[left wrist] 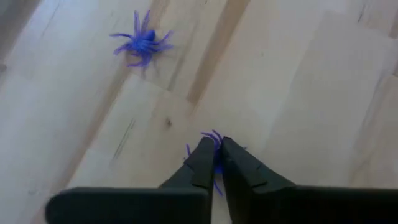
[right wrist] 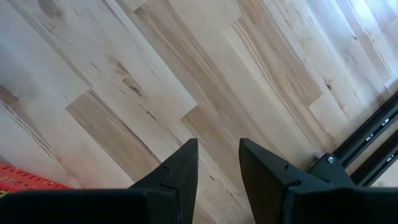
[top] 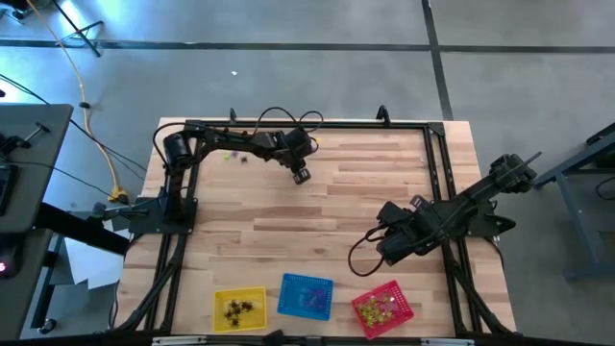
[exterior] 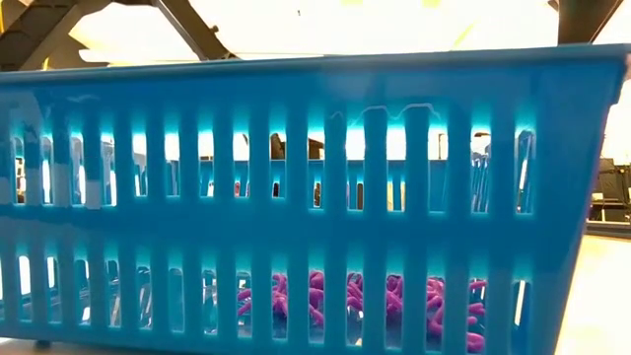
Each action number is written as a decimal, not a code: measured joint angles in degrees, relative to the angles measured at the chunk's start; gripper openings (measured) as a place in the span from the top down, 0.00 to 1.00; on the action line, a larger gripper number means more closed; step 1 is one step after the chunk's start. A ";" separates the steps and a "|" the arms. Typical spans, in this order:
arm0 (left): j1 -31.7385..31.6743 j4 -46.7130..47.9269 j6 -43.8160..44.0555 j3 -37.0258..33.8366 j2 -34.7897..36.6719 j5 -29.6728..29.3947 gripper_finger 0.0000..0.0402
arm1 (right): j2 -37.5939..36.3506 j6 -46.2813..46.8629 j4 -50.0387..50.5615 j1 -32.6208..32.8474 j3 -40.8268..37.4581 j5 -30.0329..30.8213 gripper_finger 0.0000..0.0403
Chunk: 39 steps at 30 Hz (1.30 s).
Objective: Sort Halloween decoration
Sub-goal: Put the violet spider toy into the blue bin
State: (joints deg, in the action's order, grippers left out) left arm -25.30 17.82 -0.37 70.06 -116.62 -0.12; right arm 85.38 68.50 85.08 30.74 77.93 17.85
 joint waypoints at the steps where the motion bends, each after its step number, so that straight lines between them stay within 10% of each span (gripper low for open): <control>1: 0.04 0.09 0.19 -0.02 0.00 0.00 0.99 | 0.00 0.01 0.00 0.00 0.00 0.00 0.72; 39: 9.92 9.40 -3.81 -0.30 9.32 -5.05 0.97 | 0.00 0.49 -0.26 0.04 0.00 0.00 0.72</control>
State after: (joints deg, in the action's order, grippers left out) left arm -15.37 27.22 -4.19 69.76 -107.30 -5.17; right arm 85.38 68.99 84.82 30.79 77.93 17.85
